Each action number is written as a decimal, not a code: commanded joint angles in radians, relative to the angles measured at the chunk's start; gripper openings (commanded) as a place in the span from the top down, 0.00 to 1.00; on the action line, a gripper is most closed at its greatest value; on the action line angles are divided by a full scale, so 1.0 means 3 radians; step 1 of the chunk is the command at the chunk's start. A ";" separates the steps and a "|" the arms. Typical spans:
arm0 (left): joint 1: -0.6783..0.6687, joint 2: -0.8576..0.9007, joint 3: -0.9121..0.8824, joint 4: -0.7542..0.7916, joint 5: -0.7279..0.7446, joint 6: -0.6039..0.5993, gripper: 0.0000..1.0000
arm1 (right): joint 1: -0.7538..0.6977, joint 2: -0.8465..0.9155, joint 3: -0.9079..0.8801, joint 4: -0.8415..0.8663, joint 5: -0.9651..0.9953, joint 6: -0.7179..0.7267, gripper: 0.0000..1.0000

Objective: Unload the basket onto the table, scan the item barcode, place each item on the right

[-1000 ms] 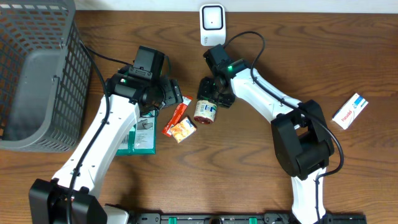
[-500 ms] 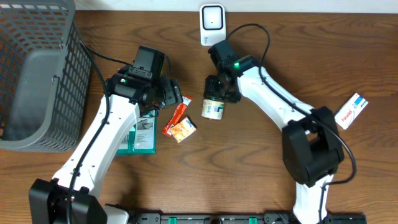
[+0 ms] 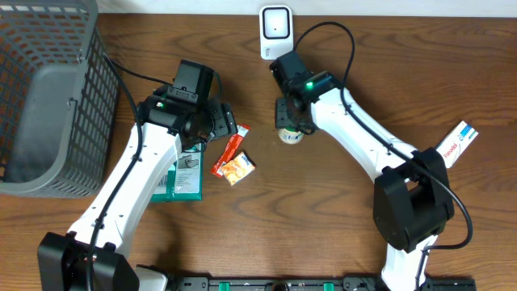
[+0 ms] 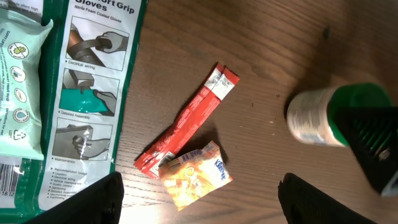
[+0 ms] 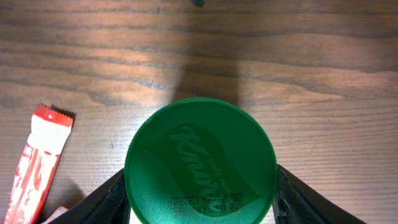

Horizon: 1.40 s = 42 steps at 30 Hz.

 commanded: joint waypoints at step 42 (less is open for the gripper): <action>0.0011 0.0017 -0.0019 -0.0013 -0.0043 0.0034 0.18 | -0.0207 -0.0361 0.0080 -0.0656 -0.0603 -0.1019 0.01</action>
